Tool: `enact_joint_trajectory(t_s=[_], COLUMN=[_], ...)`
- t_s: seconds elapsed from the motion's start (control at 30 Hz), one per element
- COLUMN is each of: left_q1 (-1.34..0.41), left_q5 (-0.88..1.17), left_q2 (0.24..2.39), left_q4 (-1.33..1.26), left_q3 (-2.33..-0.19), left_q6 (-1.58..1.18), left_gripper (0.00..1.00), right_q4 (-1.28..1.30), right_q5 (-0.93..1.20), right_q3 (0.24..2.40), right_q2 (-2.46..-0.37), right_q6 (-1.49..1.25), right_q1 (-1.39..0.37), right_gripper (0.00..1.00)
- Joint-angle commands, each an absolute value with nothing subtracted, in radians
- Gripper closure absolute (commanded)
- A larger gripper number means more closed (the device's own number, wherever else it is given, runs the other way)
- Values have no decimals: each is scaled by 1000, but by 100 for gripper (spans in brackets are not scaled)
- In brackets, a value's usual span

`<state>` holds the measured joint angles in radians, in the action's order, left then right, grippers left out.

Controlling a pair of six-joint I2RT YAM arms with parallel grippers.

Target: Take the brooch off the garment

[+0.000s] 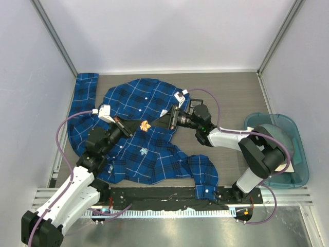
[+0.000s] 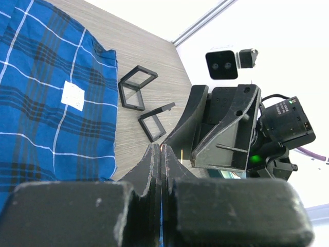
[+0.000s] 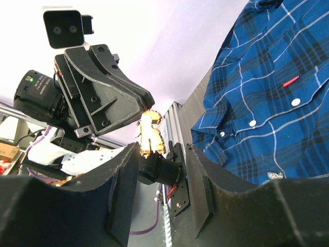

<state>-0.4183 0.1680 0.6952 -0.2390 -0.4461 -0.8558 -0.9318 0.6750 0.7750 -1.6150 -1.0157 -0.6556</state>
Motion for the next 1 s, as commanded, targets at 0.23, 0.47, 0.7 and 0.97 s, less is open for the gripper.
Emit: enact_joint_trajectory(t_s=[0.23,0.47,0.7,0.97], left_q1=[-414,-416,-414,-414], left_q5=[183,190,207,199], left_q2=[693,712,730,713], left_q4=[-339,-385,-411,-203], left_q3=[-436,-431,-431,-486], left_q6=[-896,-922,-936,-884], left_gripper=[100,100,100,99], right_q4=[-1088,-1114,-1147,-1102], right_q5=[701,712,704,696], right_q3=[790,788,784,787], right_q2=[-1660,-1675,-1680,-1660], right_q6=[-1094,-1106,-1111,-1065], right_q1=[-675,-686,-698,-696], right_gripper=[61,65,84,99])
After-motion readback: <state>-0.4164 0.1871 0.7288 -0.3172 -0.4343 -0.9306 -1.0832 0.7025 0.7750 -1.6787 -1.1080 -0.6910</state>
